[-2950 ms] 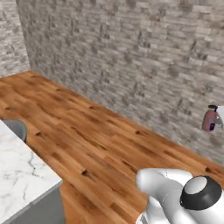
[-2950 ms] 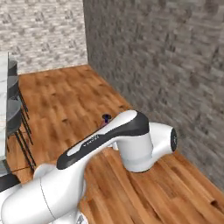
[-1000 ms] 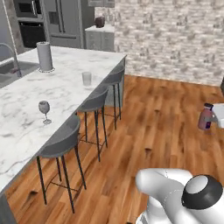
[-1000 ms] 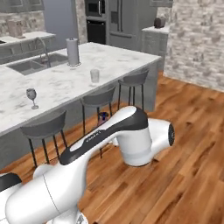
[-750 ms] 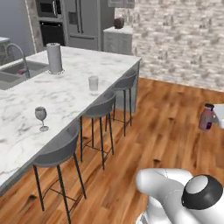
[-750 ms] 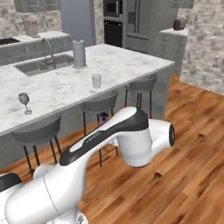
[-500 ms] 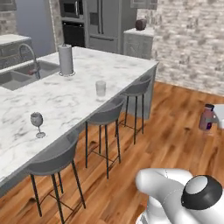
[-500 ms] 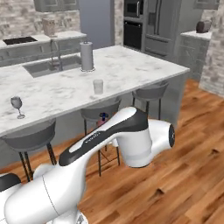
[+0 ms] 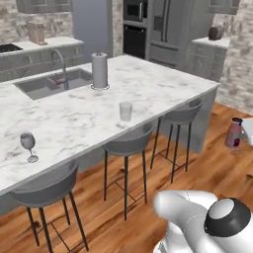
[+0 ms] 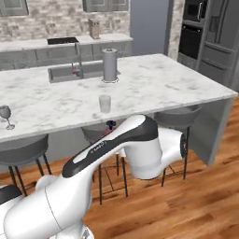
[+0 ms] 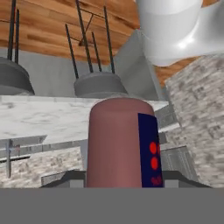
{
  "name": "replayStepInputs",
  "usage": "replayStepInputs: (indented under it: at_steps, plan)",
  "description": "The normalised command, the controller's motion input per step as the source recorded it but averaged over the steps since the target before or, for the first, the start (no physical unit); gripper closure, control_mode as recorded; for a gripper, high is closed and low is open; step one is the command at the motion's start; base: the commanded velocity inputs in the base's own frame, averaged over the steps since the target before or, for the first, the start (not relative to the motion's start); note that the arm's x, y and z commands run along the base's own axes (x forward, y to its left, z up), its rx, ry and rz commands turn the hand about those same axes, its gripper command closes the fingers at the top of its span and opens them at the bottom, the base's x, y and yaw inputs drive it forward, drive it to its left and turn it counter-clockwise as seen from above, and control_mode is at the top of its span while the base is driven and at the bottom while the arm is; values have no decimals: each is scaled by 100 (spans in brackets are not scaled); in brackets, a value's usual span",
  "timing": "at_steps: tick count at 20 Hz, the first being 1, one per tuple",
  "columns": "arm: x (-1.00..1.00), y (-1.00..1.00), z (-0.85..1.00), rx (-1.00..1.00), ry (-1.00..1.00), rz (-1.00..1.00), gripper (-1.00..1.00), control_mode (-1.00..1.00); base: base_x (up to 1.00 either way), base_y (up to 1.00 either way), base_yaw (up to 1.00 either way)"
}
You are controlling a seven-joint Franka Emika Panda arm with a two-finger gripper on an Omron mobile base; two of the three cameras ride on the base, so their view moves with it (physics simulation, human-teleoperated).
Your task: There is a wine glass and glass cup on the dining counter. Place the wine bottle next to the wine glass and the juice bottle next to the glass cup.
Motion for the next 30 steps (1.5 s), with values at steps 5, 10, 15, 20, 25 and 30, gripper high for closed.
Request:
replayStepInputs:
  at_steps: [5, 10, 15, 20, 25, 30]
  plan:
    - [0, 0, 0, 0, 0, 0, 100, 100, 63, -56, 55]
    - [0, 0, 0, 0, 0, 0, 100, 100, 52, -57, 50]
    - [0, 0, 0, 0, 0, 0, 100, 100, 56, -60, 35]
    - [0, 0, 0, 0, 0, 0, 100, 100, 67, -50, 22]
    - [0, 0, 0, 0, 0, 0, 100, 100, 60, -13, 11]
    - [0, 0, 0, 0, 0, 0, 100, 100, 70, 0, 8]
